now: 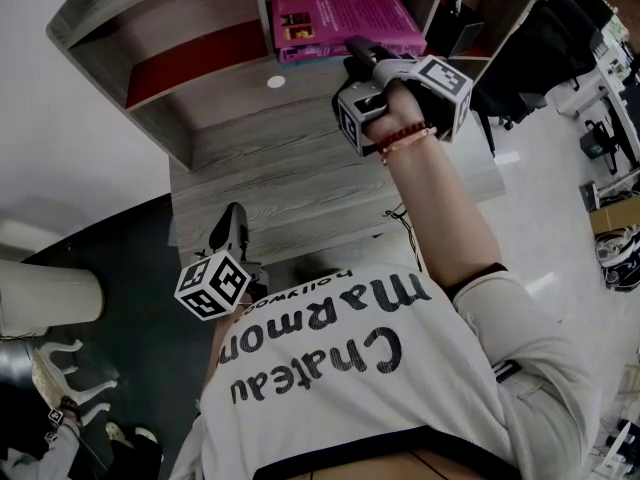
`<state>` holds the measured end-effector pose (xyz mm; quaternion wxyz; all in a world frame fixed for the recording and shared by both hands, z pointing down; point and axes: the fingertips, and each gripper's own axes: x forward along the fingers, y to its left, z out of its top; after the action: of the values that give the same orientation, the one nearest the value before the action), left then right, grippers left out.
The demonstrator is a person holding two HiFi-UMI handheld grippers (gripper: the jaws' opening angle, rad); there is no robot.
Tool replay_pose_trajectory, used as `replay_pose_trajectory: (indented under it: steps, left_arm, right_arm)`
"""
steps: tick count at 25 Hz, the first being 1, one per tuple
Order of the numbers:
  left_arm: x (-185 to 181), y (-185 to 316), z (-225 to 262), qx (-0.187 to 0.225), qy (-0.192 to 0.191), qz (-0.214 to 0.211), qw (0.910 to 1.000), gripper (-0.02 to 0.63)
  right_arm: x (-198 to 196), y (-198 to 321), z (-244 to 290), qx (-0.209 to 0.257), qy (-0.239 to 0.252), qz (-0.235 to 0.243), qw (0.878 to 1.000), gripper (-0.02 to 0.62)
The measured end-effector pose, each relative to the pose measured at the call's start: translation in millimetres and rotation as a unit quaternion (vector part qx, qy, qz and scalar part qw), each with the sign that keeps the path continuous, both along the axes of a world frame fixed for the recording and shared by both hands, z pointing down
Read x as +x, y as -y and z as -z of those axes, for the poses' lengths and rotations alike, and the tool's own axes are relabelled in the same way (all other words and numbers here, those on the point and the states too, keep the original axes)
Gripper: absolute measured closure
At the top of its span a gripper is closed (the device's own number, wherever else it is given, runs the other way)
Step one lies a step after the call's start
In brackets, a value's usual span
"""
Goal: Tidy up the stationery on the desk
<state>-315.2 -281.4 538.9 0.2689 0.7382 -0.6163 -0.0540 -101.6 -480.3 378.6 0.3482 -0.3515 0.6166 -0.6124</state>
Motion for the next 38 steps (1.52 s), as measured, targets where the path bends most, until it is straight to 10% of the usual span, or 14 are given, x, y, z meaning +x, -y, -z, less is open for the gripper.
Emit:
replay_pose_trajectory:
  steps: [38]
  left_arm:
    - [1,3,-3,0.007,-0.003,0.007,0.9999,0.589]
  right_arm:
    - [3,9,-4,-0.004,-0.016,0.003,1.000,0.469]
